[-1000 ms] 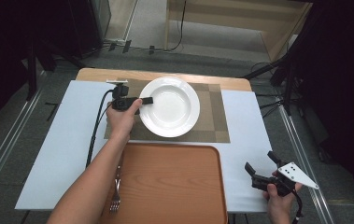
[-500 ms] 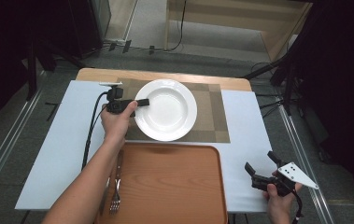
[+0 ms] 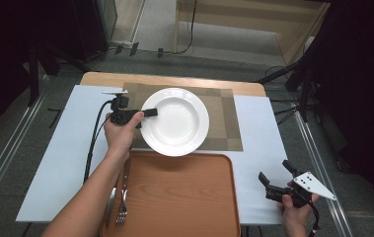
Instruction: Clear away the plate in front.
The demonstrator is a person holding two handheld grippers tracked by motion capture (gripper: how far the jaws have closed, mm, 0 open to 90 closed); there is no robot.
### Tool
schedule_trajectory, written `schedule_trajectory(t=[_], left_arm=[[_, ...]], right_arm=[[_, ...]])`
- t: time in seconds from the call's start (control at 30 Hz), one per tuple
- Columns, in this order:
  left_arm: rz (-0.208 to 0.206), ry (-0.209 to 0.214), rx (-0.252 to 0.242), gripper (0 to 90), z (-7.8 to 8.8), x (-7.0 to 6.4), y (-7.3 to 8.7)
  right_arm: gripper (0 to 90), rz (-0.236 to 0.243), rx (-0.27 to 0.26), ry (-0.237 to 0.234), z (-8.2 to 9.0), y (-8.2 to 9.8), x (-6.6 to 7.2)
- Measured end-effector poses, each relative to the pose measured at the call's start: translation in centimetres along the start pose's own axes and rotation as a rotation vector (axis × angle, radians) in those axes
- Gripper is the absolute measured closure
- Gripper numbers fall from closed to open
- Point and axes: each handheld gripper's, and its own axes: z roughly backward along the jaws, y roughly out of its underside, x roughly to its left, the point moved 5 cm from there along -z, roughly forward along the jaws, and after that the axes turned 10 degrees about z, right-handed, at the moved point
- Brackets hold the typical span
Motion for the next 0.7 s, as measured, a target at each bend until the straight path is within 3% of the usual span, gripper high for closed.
schedule_trajectory(t=[0.53, 0.7], left_arm=[[-0.015, 0.024, 0.011, 79.9, 1.3, -0.5, 1.9], [0.000, 0.058, 0.023, 79.9, 1.8, -0.5, 2.8]], right_arm=[[0.0, 0.003, -0.002, 0.001, 0.0, 0.0, 0.0], [0.0, 0.005, -0.001, 0.001, 0.0, 0.0, 0.1]])
